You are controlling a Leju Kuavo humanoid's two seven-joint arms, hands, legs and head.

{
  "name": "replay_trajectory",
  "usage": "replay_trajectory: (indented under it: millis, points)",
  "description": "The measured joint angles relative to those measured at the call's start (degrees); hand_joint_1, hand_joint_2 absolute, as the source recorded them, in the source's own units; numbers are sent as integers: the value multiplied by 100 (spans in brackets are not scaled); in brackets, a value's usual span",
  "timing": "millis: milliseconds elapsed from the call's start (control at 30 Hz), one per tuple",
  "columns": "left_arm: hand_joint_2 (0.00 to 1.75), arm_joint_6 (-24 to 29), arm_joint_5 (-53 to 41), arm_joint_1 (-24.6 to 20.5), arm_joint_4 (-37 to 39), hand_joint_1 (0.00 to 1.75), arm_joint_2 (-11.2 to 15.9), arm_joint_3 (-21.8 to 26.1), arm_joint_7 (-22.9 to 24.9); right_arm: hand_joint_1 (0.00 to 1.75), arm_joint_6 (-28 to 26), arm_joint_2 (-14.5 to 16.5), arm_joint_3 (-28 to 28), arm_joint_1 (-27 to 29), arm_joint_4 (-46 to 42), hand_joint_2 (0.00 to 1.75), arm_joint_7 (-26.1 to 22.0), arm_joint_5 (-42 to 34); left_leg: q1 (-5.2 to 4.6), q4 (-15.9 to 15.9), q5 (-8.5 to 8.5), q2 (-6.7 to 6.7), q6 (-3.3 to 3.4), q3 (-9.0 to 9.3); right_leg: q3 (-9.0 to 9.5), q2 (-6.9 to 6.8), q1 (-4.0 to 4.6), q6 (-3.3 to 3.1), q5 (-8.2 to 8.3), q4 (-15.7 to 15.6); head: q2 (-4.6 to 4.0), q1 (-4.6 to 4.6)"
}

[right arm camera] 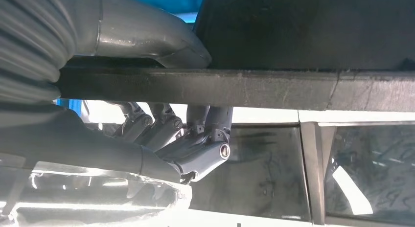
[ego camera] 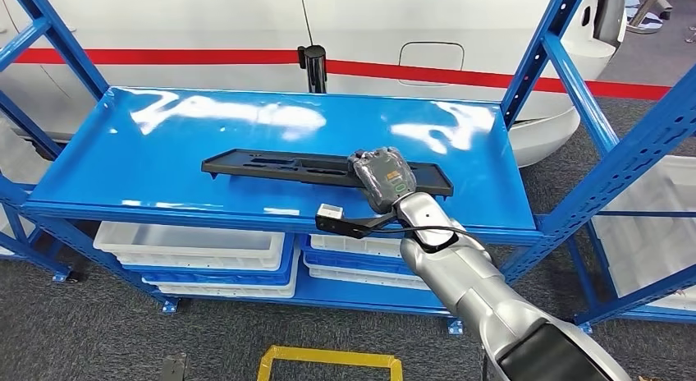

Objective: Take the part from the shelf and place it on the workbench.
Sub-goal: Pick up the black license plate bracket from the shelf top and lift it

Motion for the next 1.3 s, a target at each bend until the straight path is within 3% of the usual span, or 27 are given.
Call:
replay_trajectory:
  millis: [33, 67, 167, 200, 267, 333, 400, 433, 467, 500, 567, 600, 633, 667, 767, 800, 867, 933, 967, 1000, 1100, 1133, 1167, 1233, 1300]
  points:
    - [175, 5, 1, -2, -1, 0, 3, 1, 22, 175, 1, 3, 1, -13, -9, 175, 3, 15, -11, 55, -30, -4, -33, -28, 211, -4, -19, 46, 136, -381, 0, 3]
    - [175, 7, -2, -2, -1, 0, 9, 1, 38, 175, -1, 9, -1, -25, -20, 175, 6, 27, -23, 113, -62, -3, -64, -59, 352, -6, -33, 37, 225, -650, 0, -1]
    - [175, 10, -22, 5, -2, 0, 38, 0, 55, 175, -17, 39, -17, -33, -48, 175, 7, 31, -37, 201, -96, 5, -99, -129, 405, 3, -57, -61, 298, -815, 0, -12]
    - [175, 10, -33, 8, -2, 0, 45, 0, 58, 175, -23, 49, -25, -34, -67, 175, 4, 22, -42, 170, -74, 5, -93, -113, 423, 6, -72, -39, 330, -861, 0, -23]
    - [175, 9, -51, 9, -2, 0, 52, 0, 63, 175, -35, 52, -51, -35, -133, 175, 2, -3, -45, -129, 80, 29, -13, 61, 479, 3, -34, 0, 387, -969, 0, -37]
    - [175, -4, -62, -4, -2, 0, 31, 0, 67, 175, -53, 32, -77, -64, -210, 175, -7, -26, -18, -498, 287, 68, 100, 250, 396, 0, 27, -72, 251, -772, 0, -30]
    - [175, -16, -73, -17, -2, 0, 12, 0, 74, 175, -67, -13, -90, -98, -279, 175, -16, -37, 6, -590, 368, 80, 123, 252, 80, 3, 23, -160, -65, -106, 0, -13]
    - [175, -18, -80, -19, -2, 0, 7, 0, 79, 175, -67, -38, -93, -94, -310, 175, -18, -37, 14, -573, 375, 74, 109, 212, -80, 3, 8, -162, -182, 213, 1, -8]
    - [175, -18, -87, -15, -2, 0, -2, 0, 85, 175, -66, -61, -97, -78, -341, 175, -19, -36, 27, -538, 377, 66, 79, 165, -162, 2, -11, -132, -227, 381, 0, -4]
    - [175, -18, -97, -11, -2, 0, -12, 0, 90, 175, -63, -81, -100, -61, -374, 175, -20, -33, 51, -481, 371, 57, 34, 105, -131, 1, -38, -73, -186, 322, 0, -4]
    - [175, -28, -113, -9, -3, 0, -19, 0, 102, 175, -52, -109, -108, -47, -442, 175, -20, -30, 114, -263, 315, 48, -104, -56, 190, -9, -93, 74, 18, -258, 0, -12]
    - [175, -33, -119, -12, -3, 0, -11, -1, 106, 175, -39, -110, -111, -48, -479, 175, -20, -25, 135, -121, 263, 49, -188, -150, 322, -8, -104, 109, 98, -517, 1, 9]
    - [175, -36, -122, -13, -5, 0, -5, -1, 107, 175, -22, -114, -115, -47, -509, 175, -19, -21, 145, -8, 214, 50, -255, -228, 386, -4, -99, 80, 139, -636, 1, 14]
    - [175, -36, -127, -9, -6, 0, 0, -2, 107, 175, -5, -118, -118, -43, -534, 175, -17, -16, 149, 69, 180, 58, -305, -279, 367, 4, -76, 9, 143, -617, 1, 12]
    - [175, -27, -137, 10, -7, 0, -14, -2, 100, 175, 29, -123, -120, -20, -566, 175, 1, 1, 212, 154, 133, 70, -354, -330, 293, 16, -42, -215, 213, -573, 1, -17]
    - [175, -21, -142, 13, -7, 0, -15, -2, 101, 175, 34, -122, -119, -13, -572, 175, 6, 7, 227, 267, 13, 67, -355, -373, 269, 14, -34, -268, 252, -587, 1, -23]
    - [175, -10, -154, 12, -7, 0, -13, -2, 105, 175, 36, -124, -120, -9, -594, 175, 13, 14, 230, 845, -465, 66, -353, -579, 194, 10, -1, -349, 337, -610, 0, -43]
    - [175, -4, -164, 10, -7, 0, -9, -2, 106, 175, 37, -131, -120, -1, -610, 175, 19, 16, 216, 1624, -952, 65, -332, -821, 84, 11, 52, -381, 412, -609, 1, -55]
    - [175, -3, -166, 11, -7, 0, -8, -2, 105, 175, 37, -138, -120, 10, -612, 175, 20, 16, 203, 1833, -1068, 65, -303, -841, 39, 11, 81, -385, 449, -608, 1, -55]
    - [175, -3, -167, 11, -7, 0, -8, -2, 105, 175, 37, -146, -120, 22, -612, 175, 21, 17, 178, 1824, -1080, 65, -255, -735, 4, 11, 108, -384, 482, -610, 1, -52]
    - [175, -3, -172, -4, -9, 0, 4, -2, 95, 175, 36, -155, -121, 28, -644, 175, 23, 20, 36, 830, -807, 93, -33, 79, -28, 0, 168, -374, 565, -629, 0, -53]
    - [175, -1, -174, -17, -12, 0, 12, -2, 85, 175, 36, -153, -121, 18, -662, 175, 26, 19, -15, 552, -759, 120, 24, 260, -31, -10, 166, -358, 590, -638, 0, -56]
    - [175, 2, -175, -30, -14, 0, 22, -2, 76, 175, 36, -150, -122, 9, -678, 175, 31, 19, -57, 407, -752, 143, 63, 338, -36, -22, 156, -327, 616, -648, 0, -51]
    - [175, 8, -179, -45, -16, 0, 31, -1, 72, 175, 37, -141, -122, 1, -694, 175, 41, 22, -119, 330, -711, 161, 116, 311, -33, -46, 123, -243, 686, -699, 0, -53]
    - [175, 10, -181, -47, -16, 0, 27, 0, 81, 175, 37, -144, -124, 1, -705, 175, 47, 31, -105, 152, -540, 153, 173, 336, -90, -49, 148, -194, 692, -670, 0, -46]
